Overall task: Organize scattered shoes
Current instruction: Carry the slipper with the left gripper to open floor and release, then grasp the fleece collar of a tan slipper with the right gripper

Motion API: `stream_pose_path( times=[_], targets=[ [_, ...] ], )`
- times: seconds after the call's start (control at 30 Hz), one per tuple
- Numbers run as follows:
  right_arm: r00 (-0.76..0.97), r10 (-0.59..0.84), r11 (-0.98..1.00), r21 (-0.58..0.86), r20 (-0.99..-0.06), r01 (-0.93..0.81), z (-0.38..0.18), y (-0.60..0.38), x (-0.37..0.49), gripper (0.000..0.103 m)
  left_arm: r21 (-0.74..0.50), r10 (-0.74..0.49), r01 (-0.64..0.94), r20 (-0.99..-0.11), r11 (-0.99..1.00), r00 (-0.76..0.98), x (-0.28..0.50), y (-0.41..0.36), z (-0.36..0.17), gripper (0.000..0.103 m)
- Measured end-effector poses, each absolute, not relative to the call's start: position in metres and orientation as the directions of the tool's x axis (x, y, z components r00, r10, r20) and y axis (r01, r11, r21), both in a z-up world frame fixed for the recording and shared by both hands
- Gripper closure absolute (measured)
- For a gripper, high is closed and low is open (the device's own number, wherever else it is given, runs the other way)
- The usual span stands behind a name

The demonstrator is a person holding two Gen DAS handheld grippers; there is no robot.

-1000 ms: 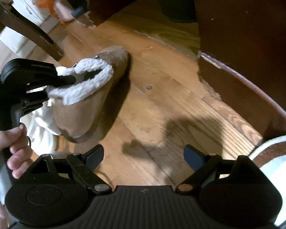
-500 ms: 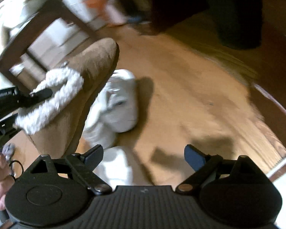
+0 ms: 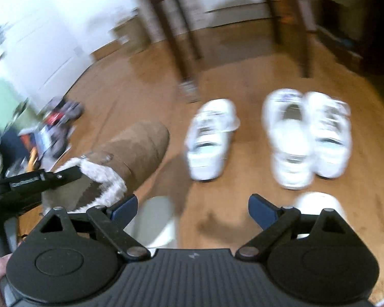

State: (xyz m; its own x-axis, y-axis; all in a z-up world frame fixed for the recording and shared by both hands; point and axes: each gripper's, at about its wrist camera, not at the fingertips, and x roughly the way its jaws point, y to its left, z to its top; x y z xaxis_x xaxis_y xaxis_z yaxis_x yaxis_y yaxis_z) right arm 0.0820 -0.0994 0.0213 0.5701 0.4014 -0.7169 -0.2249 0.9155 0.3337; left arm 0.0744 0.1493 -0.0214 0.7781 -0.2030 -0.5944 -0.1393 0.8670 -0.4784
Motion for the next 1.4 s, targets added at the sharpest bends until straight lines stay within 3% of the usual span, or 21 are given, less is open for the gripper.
stream_pose_path(
  times=[0.13, 0.37, 0.47, 0.57, 0.7, 0.83, 0.87, 1.23, 1.4],
  targets=[
    [0.517, 0.451, 0.883, 0.279, -0.727, -0.377, 0.029, -0.012, 0.099, 0.009, -0.466, -0.129, -0.223, -0.61, 0.856, 0.782, 0.066, 0.204, -0.031, 0.095],
    [0.505, 0.436, 0.704, -0.067, -0.745, -0.707, 0.046, 0.146, 0.094, 0.009, -0.406, -0.02, -0.347, -0.673, 0.845, 0.74, 0.051, 0.28, -0.048, 0.094],
    [0.455, 0.417, 0.538, -0.19, -0.787, -0.821, 0.042, 0.208, 0.086, 0.009, -0.381, 0.02, -0.395, -0.698, 0.836, 0.716, 0.045, 0.311, -0.057, 0.081],
    [0.389, 0.336, 0.307, -0.291, -0.858, -0.906, 0.034, 0.256, 0.074, 0.009, -0.384, -0.036, -0.386, -0.747, 0.839, 0.664, 0.038, 0.334, -0.081, 0.071],
    [0.336, 0.216, 0.153, -0.309, -0.917, -0.939, 0.022, 0.286, 0.07, 0.009, -0.359, -0.073, -0.368, -0.793, 0.858, 0.604, 0.035, 0.342, -0.095, 0.054],
    [0.311, 0.126, 0.077, -0.303, -0.942, -0.95, 0.01, 0.306, 0.071, 0.009, -0.328, -0.073, -0.32, -0.791, 0.889, 0.607, 0.026, 0.327, -0.086, 0.026],
    [0.305, 0.134, 0.087, -0.295, -0.943, -0.951, 0.011, 0.308, 0.073, 0.009, -0.313, -0.073, -0.302, -0.793, 0.9, 0.605, 0.023, 0.321, -0.084, 0.023],
    [0.279, 0.174, 0.3, -0.219, -0.945, -0.929, 0.025, 0.284, 0.116, 0.009, -0.295, -0.108, -0.239, -0.807, 0.925, 0.581, 0.019, 0.299, -0.081, 0.02],
    [0.193, 0.186, 0.327, -0.124, -0.963, -0.937, 0.02, 0.298, 0.128, 0.009, -0.335, -0.154, -0.241, -0.818, 0.911, 0.553, 0.02, 0.298, -0.086, 0.012]
  ],
)
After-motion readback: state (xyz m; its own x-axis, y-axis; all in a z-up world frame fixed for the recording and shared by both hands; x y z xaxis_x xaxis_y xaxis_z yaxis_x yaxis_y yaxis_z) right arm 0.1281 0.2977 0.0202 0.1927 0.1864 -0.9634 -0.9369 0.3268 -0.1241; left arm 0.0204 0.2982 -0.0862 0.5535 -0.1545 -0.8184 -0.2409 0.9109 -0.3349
